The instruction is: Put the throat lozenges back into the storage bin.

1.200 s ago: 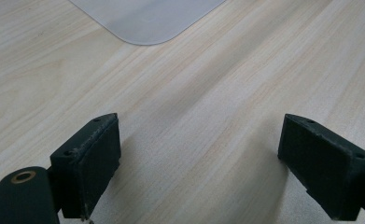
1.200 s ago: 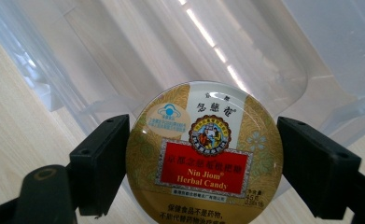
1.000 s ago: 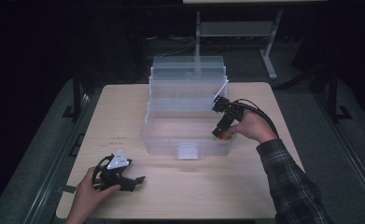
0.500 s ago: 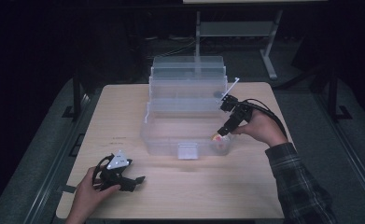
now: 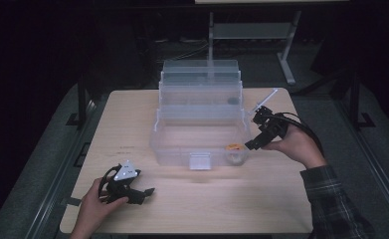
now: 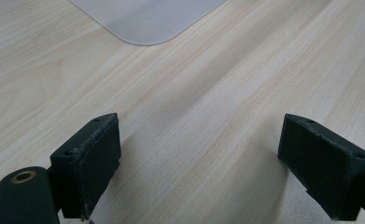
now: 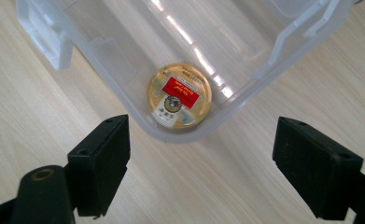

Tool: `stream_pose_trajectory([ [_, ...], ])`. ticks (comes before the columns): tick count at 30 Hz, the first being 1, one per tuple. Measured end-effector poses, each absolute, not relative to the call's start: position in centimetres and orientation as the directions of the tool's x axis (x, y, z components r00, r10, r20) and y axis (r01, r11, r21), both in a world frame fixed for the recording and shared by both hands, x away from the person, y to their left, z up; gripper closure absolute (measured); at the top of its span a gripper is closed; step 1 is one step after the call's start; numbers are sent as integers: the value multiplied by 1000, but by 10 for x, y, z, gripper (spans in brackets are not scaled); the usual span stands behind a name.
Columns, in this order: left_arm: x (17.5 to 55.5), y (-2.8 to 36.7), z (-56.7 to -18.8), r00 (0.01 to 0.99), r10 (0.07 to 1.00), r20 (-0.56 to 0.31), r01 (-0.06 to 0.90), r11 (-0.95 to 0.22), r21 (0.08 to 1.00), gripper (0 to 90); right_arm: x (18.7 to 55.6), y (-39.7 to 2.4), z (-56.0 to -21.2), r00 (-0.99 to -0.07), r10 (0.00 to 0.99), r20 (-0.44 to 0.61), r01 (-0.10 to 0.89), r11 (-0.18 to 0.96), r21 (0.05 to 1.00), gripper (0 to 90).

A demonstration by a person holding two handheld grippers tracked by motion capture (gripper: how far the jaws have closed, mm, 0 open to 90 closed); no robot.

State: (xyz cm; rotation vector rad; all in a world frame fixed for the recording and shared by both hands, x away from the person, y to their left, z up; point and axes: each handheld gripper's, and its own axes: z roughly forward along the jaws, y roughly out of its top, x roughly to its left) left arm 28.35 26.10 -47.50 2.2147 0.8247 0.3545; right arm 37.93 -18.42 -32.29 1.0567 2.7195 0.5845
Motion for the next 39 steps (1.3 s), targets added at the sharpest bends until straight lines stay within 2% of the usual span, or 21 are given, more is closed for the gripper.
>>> stream_pose_trajectory([
  [11, 284, 261, -475, 756, 655, 2, 452, -524, 722, 122, 360, -206, -344, -713, 701, -10, 622, 638, 454, 141],
  [26, 284, 261, -475, 758, 653, 5, 451, -528, 719, 122, 336, -222, -376, -697, 716, -37, 605, 615, 506, 137],
  [39, 283, 261, -475, 757, 653, 2, 453, -527, 719, 122, 316, -235, -407, -675, 738, 0, 623, 570, 536, 135],
])
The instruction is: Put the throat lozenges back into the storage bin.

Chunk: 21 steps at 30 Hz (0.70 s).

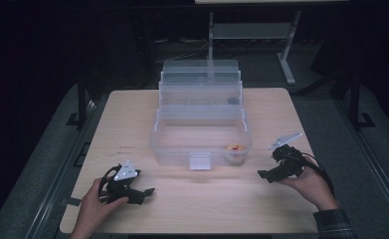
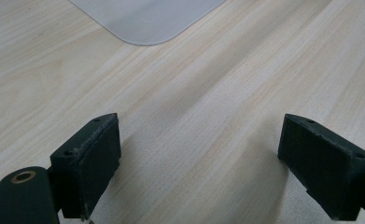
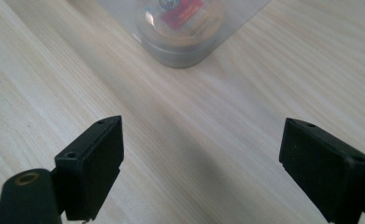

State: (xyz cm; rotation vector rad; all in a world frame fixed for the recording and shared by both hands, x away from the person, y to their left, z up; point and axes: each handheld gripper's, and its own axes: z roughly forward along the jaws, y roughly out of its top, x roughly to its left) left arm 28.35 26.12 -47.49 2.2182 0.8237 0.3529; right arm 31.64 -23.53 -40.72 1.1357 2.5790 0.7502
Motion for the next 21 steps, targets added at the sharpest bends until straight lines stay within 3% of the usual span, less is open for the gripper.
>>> stream_pose_trajectory([
  [21, 283, 261, -475, 757, 654, 3, 451, -525, 721, 122, 289, -257, -450, -649, 760, 32, 627, 510, 588, 138],
])
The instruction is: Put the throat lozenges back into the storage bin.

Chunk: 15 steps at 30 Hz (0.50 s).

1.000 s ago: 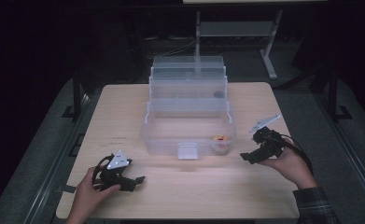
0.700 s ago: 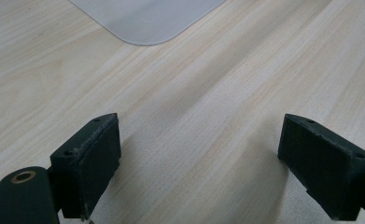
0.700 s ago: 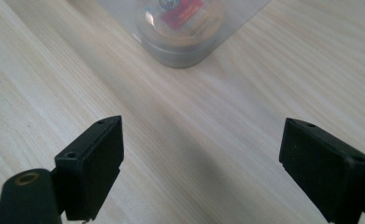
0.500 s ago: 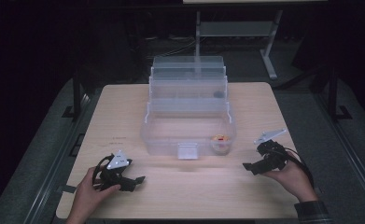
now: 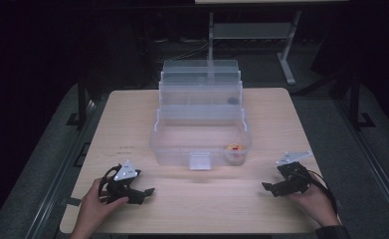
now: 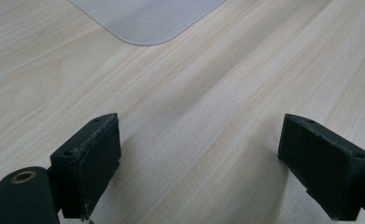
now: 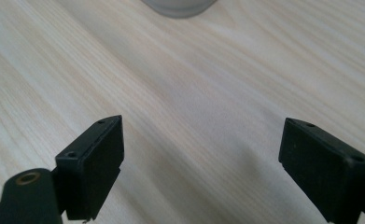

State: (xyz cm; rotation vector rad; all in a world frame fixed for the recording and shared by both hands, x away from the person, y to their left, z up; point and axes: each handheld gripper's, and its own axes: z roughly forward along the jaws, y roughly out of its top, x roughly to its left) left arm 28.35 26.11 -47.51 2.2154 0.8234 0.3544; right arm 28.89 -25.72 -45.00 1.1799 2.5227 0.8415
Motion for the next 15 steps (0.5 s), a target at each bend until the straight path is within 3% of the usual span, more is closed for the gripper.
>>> stream_pose_trajectory([
  [15, 283, 261, -475, 758, 653, 4, 451, -529, 719, 122, 278, -272, -471, -622, 782, 21, 622, 478, 621, 140],
])
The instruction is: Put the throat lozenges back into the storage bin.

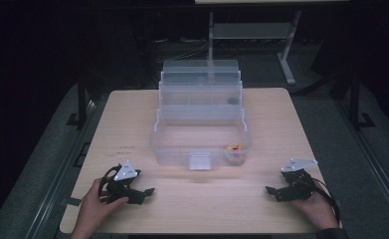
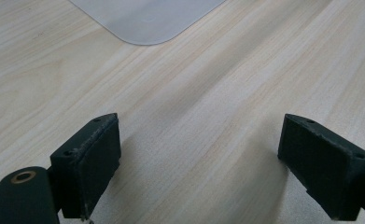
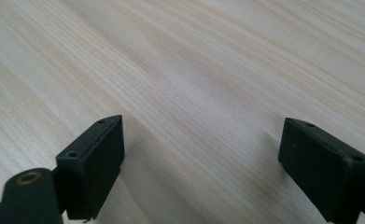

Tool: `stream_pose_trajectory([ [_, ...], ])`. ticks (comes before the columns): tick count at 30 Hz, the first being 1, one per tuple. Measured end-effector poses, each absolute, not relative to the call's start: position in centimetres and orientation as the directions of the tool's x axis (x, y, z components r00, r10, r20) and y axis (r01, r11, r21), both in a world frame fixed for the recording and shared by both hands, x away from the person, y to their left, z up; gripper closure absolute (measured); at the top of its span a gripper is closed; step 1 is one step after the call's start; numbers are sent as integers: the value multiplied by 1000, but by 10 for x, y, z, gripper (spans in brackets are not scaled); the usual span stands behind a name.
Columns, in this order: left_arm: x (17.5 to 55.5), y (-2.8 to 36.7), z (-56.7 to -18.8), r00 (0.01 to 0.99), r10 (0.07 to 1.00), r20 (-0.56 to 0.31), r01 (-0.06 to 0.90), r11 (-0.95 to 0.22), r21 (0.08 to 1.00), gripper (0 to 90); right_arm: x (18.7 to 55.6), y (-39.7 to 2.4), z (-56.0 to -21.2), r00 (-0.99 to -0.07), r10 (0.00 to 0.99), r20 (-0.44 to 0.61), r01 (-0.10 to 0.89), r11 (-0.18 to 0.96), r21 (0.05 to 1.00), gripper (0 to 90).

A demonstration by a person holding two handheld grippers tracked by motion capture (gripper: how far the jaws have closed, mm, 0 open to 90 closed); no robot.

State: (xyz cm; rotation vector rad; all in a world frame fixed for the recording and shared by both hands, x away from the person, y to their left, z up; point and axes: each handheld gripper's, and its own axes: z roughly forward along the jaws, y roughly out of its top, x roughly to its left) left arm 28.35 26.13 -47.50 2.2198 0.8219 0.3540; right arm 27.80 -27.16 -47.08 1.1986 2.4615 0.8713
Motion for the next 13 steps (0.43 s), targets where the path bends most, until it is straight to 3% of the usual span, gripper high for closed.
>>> stream_pose_trajectory([
  [13, 283, 261, -475, 758, 652, 4, 451, -529, 719, 122, 274, -275, -474, -620, 784, 25, 603, 456, 655, 138],
])
